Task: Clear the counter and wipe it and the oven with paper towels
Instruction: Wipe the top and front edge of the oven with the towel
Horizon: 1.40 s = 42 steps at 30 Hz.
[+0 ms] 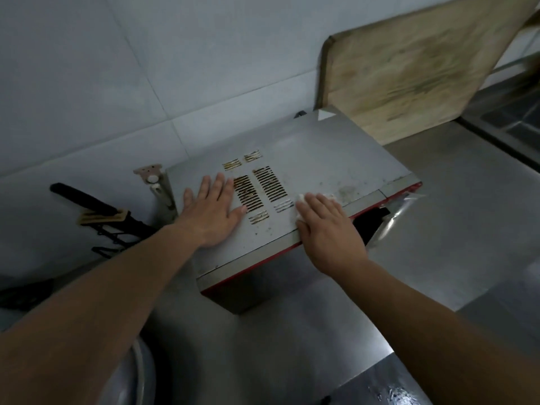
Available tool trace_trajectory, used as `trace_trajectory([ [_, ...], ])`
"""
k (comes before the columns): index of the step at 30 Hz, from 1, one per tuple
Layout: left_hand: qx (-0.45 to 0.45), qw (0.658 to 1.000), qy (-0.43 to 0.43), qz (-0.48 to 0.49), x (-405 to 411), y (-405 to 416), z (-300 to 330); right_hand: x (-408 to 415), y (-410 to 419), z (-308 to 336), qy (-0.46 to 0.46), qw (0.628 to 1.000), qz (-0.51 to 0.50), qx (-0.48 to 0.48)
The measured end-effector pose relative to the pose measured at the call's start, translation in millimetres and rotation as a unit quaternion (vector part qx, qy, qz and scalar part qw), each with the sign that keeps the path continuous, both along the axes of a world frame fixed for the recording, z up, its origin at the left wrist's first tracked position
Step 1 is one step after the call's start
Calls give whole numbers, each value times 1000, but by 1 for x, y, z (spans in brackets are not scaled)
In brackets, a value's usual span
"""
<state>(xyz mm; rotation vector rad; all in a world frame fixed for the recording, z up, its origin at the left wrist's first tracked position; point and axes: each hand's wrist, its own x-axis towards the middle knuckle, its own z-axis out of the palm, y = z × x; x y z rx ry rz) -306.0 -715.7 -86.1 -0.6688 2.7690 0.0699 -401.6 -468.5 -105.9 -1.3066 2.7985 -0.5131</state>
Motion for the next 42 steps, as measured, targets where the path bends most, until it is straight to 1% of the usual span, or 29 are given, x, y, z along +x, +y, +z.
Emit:
trace_trajectory([
  [2, -3, 1000, -13, 12, -3, 1, 2, -11, 14, -6, 5, 1000, -12, -24],
  [5, 4, 1000, -4, 26, -7, 26, 2, -30, 29, -10, -3, 998, -30, -48],
  [8, -1, 999, 6, -39, -23, 59, 0, -44, 45, -12, -18, 995, -57, -83],
  [10, 8, 999, 1, -50, -40, 66, 1, -45, 56, -9, -54, 988, -61, -131],
  [12, 9, 999, 23, -45, -53, 63, -1, -41, 70, 0, -116, 964, -105, -213],
  [14, -14, 997, 55, -52, -58, 61, -7, -35, 85, 8, -158, 917, -199, -306],
  [15, -20, 996, 63, -54, -59, 60, -9, -33, 93, 11, -172, 884, -255, -352],
  [16, -20, 996, 62, -55, -59, 59, -11, -34, 99, 11, -187, 844, -311, -396],
  [17, -18, 997, 51, -57, -60, 59, -11, -36, 103, 8, -209, 794, -366, -438],
  [18, -18, 997, 37, -58, -60, 58, -11, -40, 107, 2, -234, 744, -412, -471],
  [19, -19, 998, 25, -58, -62, 58, -9, -43, 109, -6, -257, 705, -443, -491],
  [20, -22, 998, 22, -56, -64, 60, -8, -44, 108, -14, -277, 684, -458, -495],
  [21, -24, 998, 28, -55, -67, 64, -7, -43, 106, -20, -295, 674, -463, -495],
  [22, -25, 997, 42, -65, -71, 71, -7, -44, 103, -27, -310, 667, -465, -493],
  [24, -21, 990, 60, -123, -82, 89, -9, -49, 94, -37, -343, 658, -457, -491],
  [26, -6, 982, 44, -186, -101, 107, -11, -60, 87, -41, -367, 649, -448, -493],
  [28, -1, 980, 31, -199, -125, 121, -10, -75, 83, -39, -377, 630, -448, -510],
  [30, 1, 980, 36, -193, -144, 129, -10, -89, 80, -40, -386, 611, -450, -525],
  [32, 4, 979, 46, -196, -158, 132, -11, -98, 73, -38, -404, 582, -431, -558],
  [33, 7, 979, 50, -198, -164, 133, -12, -100, 70, -38, -413, 574, -414, -573],
  [37, 3, 977, 61, -203, -175, 131, -15, -96, 62, -53, -447, 568, -378, -578],
  [40, -7, 977, 70, -204, -175, 129, -19, -90, 60, -59, -444, 601, -355, -561],
  [42, -12, 976, 69, -206, -177, 128, -20, -94, 57, -55, -457, 599, -340, -563],
])
